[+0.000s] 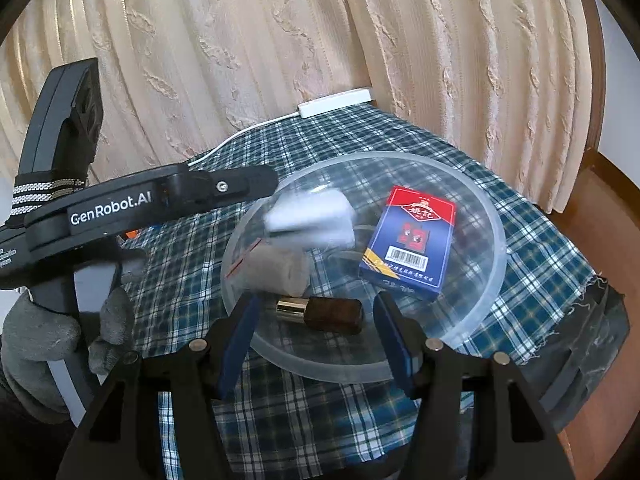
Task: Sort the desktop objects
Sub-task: 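Lower the white sponge into the bowl and open the left gripper, then move the left gripper to the black comb and grasp it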
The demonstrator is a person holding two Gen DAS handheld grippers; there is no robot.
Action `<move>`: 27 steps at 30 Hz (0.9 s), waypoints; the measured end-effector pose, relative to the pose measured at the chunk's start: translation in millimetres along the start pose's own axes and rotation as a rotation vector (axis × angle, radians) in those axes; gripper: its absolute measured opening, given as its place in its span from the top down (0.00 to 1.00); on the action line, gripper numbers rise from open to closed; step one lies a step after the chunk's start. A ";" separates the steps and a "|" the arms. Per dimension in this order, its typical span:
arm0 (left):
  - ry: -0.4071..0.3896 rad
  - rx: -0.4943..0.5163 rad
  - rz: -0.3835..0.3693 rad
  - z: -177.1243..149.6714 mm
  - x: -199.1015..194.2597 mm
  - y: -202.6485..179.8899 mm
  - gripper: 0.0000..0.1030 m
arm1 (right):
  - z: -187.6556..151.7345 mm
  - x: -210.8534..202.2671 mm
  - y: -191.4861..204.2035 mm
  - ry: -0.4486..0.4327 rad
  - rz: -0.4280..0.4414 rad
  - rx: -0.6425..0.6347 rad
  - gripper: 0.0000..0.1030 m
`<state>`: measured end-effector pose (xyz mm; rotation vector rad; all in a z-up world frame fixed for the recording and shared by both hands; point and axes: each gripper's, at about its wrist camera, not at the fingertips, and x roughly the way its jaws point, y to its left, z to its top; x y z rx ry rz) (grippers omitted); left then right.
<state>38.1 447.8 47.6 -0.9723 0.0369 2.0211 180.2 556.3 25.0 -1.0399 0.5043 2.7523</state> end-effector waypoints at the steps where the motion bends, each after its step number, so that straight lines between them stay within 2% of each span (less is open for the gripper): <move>1: -0.005 -0.005 0.007 -0.2 -2.8 2.3 0.30 | 0.3 -0.4 1.8 -0.002 0.001 -0.001 0.38; 15: -0.041 -0.027 0.113 -13.6 -36.8 34.3 0.30 | 5.9 5.8 24.4 -0.011 0.035 -0.009 0.38; 27: -0.074 -0.153 0.230 -27.2 -76.7 98.7 0.30 | 15.8 17.6 60.2 -0.020 0.074 -0.045 0.38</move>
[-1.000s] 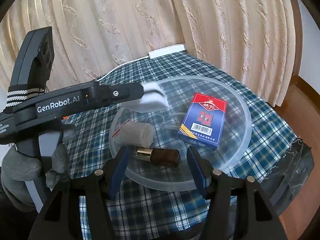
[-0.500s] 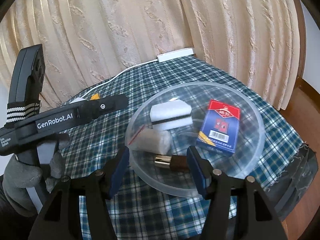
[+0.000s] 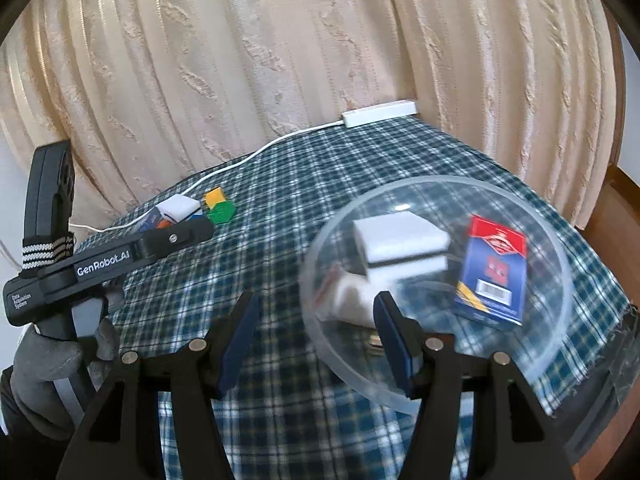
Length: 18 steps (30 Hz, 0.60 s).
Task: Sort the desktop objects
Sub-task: 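Move the left gripper to the black comb and grasp it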
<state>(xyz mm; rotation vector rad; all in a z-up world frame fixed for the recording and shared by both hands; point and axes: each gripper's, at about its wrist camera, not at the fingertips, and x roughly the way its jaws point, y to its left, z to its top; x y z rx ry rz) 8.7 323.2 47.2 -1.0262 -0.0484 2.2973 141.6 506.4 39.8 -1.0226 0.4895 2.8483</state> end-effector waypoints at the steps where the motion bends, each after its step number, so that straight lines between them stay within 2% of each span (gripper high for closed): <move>1: -0.005 -0.010 0.008 -0.9 -2.9 6.8 0.30 | 2.3 3.0 2.2 0.000 0.008 -0.003 0.38; 4: -0.021 -0.031 0.040 -5.6 -13.4 25.9 0.30 | 10.4 18.9 3.3 0.013 0.026 -0.005 0.37; 8: -0.025 -0.079 0.088 -8.7 -22.2 56.3 0.30 | 21.2 46.9 -9.0 0.040 -0.012 0.039 0.37; 12: -0.043 -0.143 0.143 -13.3 -33.3 92.5 0.30 | 24.4 54.8 -12.9 0.049 -0.013 0.083 0.37; 18: -0.073 -0.231 0.275 -17.3 -44.9 155.9 0.30 | 25.7 50.7 18.7 0.033 -0.029 -0.005 0.37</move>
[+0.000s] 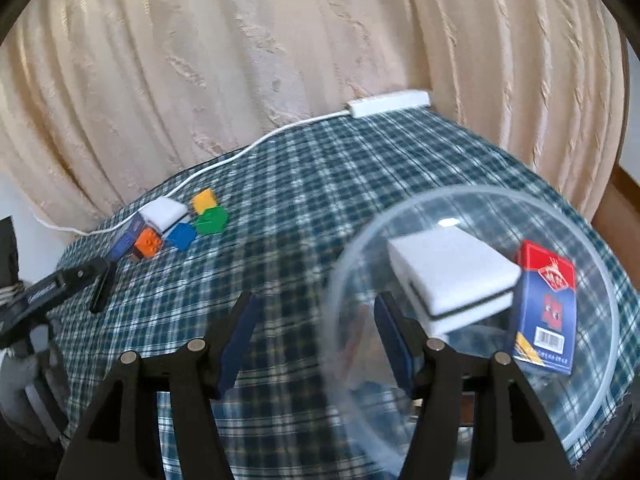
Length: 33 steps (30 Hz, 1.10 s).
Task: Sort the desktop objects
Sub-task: 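Move the left gripper to the black comb and grasp it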
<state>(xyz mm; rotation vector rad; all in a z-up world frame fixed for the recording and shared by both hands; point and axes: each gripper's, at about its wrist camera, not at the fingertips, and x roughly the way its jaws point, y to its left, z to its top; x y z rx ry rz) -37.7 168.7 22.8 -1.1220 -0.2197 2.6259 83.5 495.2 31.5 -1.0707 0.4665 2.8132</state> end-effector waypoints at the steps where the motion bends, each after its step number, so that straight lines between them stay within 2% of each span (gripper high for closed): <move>1: -0.004 -0.009 0.023 0.9 0.6 7.1 0.30 | 0.6 -1.8 5.7 -0.007 0.002 -0.013 0.37; 5: -0.005 -0.052 0.105 3.8 7.6 37.3 0.30 | 3.4 -4.6 25.6 -0.024 0.025 -0.047 0.37; 9: 0.010 -0.079 0.126 4.2 14.5 56.0 0.30 | 4.5 5.4 43.0 -0.004 0.043 -0.069 0.37; 20: 0.031 -0.078 0.130 0.8 23.5 65.8 0.30 | 12.0 28.3 84.8 0.037 0.101 -0.137 0.37; 33: 0.045 -0.093 0.166 -3.4 33.6 76.0 0.30 | 13.9 45.7 114.2 0.057 0.147 -0.174 0.37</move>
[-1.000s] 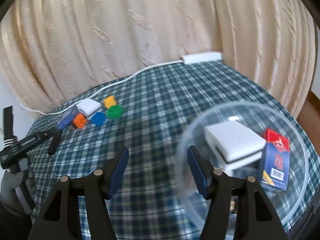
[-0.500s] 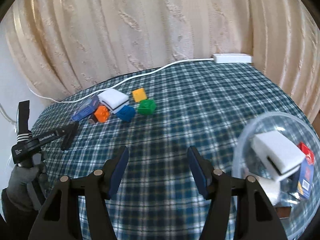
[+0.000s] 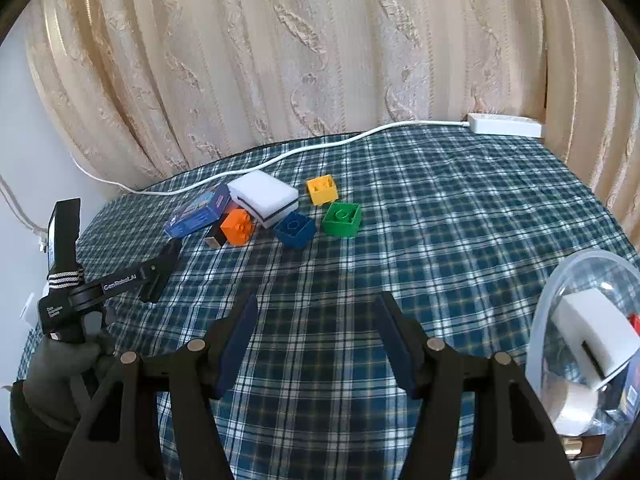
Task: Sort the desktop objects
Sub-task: 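Move the left gripper to the black comb and grasp it, then grasp the green block with the right gripper while the left lifts the comb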
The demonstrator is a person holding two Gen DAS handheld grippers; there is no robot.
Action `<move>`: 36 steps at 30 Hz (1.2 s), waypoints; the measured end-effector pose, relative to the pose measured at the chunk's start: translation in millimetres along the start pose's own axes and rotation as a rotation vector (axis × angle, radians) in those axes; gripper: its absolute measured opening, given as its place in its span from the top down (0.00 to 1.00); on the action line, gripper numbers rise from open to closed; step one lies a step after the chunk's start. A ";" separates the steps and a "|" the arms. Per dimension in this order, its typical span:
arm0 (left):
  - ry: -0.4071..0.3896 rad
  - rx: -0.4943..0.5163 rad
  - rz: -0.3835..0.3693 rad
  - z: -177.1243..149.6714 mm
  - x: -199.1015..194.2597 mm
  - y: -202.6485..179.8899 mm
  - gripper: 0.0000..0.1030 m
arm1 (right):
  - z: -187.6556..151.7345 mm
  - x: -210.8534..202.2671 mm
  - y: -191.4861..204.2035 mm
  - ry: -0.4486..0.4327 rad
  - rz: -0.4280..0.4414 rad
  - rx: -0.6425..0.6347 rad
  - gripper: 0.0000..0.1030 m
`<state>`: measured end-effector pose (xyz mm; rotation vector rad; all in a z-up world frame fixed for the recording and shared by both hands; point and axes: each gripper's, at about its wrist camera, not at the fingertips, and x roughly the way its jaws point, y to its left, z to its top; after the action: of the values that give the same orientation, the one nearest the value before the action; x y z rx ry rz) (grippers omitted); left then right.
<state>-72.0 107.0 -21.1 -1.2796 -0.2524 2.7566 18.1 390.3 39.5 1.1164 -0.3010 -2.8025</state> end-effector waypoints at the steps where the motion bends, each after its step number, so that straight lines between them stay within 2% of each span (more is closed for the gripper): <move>1: 0.003 -0.002 0.000 -0.5 0.9 0.9 0.30 | 0.1 1.2 0.5 0.002 0.002 0.001 0.37; 15: 0.006 -0.004 0.030 -0.3 6.7 2.8 0.32 | -2.8 11.0 8.0 0.020 0.015 0.001 0.37; 21: 0.022 0.069 0.090 -1.5 10.5 -8.9 0.32 | -2.4 9.2 12.4 0.020 0.013 -0.018 0.37; 22: 0.021 0.073 0.094 -1.4 10.6 -9.8 0.35 | -2.2 9.5 12.9 0.020 0.012 -0.021 0.37; 23: 0.018 0.073 0.097 -1.4 9.9 -9.3 0.46 | -1.7 10.0 14.1 0.021 0.010 -0.025 0.37; 26: 0.007 0.051 0.091 0.7 9.5 -4.6 0.71 | 0.5 12.6 16.9 0.024 0.007 -0.033 0.37; 30: 0.001 0.031 0.066 -1.2 4.7 0.0 0.72 | 6.0 19.0 16.3 0.039 0.009 -0.028 0.37; 36: -0.044 0.021 0.049 -3.9 -13.9 -5.6 0.72 | 18.3 36.5 10.8 0.055 -0.043 -0.030 0.37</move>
<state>-60.0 110.8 -12.1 -1.2377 -0.1980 2.8232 -20.6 376.0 30.6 1.2058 -0.2313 -2.7976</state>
